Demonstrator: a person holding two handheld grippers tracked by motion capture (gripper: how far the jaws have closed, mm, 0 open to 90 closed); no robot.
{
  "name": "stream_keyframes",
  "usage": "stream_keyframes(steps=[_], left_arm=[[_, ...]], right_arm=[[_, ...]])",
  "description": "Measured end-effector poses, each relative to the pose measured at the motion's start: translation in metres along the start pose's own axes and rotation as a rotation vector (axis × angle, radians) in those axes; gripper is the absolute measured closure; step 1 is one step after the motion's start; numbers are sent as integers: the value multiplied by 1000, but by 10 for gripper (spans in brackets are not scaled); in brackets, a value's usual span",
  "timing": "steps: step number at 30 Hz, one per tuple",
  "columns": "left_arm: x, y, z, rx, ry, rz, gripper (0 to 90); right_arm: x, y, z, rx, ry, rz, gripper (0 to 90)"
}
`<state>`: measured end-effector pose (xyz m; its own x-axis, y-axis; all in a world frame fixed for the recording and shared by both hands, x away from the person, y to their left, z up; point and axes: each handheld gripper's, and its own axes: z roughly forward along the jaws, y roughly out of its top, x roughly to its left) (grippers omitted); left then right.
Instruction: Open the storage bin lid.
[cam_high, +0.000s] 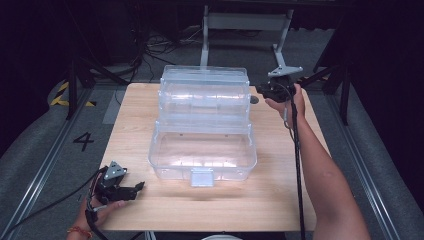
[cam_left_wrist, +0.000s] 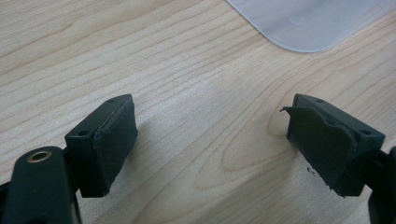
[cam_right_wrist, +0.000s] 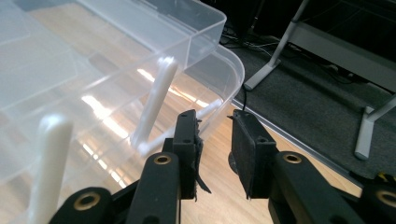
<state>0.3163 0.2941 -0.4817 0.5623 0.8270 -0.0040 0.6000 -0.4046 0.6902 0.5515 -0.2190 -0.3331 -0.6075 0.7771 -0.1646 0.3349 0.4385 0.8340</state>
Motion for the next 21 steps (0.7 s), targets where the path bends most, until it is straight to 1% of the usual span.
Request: stream_keyframes(steps=[2, 3, 4, 5, 7, 14, 16, 17, 19, 21], left_arm=[[0, 0, 0, 0, 0, 0, 164], [0, 0, 0, 0, 0, 0, 165], [0, 0, 0, 0, 0, 0, 165], [0, 0, 0, 0, 0, 0, 165], [0, 0, 0, 0, 0, 0, 165], [0, 0, 0, 0, 0, 0, 165], [0, 0, 0, 0, 0, 0, 164], [0, 0, 0, 0, 0, 0, 165], [0, 0, 0, 0, 0, 0, 164], [0, 0, 0, 0, 0, 0, 164]], right_arm=[[1, -3, -5, 1, 7, -9, 712], [3, -6, -10, 2, 10, -24, 711], [3, -6, -10, 2, 10, -24, 711], [5, -9, -15, 2, 14, -33, 709], [6, -10, -17, 3, 16, -35, 707], [12, -21, -35, 8, 24, -64, 693], [15, -26, -42, 7, 26, -76, 673], [16, -27, -45, 11, 30, -73, 658], [17, -28, -46, 9, 34, -72, 655], [20, -33, -52, 3, 38, -85, 650]])
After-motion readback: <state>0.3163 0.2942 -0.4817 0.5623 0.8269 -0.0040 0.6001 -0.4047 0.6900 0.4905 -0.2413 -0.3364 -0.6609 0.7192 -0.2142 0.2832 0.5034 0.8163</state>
